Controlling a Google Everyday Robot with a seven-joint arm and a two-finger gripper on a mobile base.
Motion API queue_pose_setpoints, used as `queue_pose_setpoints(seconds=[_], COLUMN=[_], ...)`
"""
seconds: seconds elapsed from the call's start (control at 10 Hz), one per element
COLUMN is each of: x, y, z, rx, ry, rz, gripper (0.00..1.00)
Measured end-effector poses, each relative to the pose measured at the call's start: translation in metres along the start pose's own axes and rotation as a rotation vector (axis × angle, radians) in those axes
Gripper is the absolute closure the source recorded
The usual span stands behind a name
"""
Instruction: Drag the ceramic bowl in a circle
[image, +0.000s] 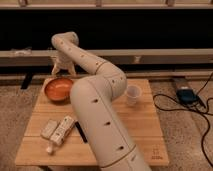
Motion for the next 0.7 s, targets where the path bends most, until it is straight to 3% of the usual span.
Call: queue_pose_setpoints(seconds=[0.2, 0.3, 0.7], x=[0.002, 0.003, -0.012], y=[0.000, 0.009, 0.043], z=[-0.001, 0.003, 0.045], rx=[0.001, -0.023, -0.095], ry=[0.001, -0.014, -0.082], rz=[0.001, 0.001, 0.004], gripper=[0.20, 0.20, 0.20])
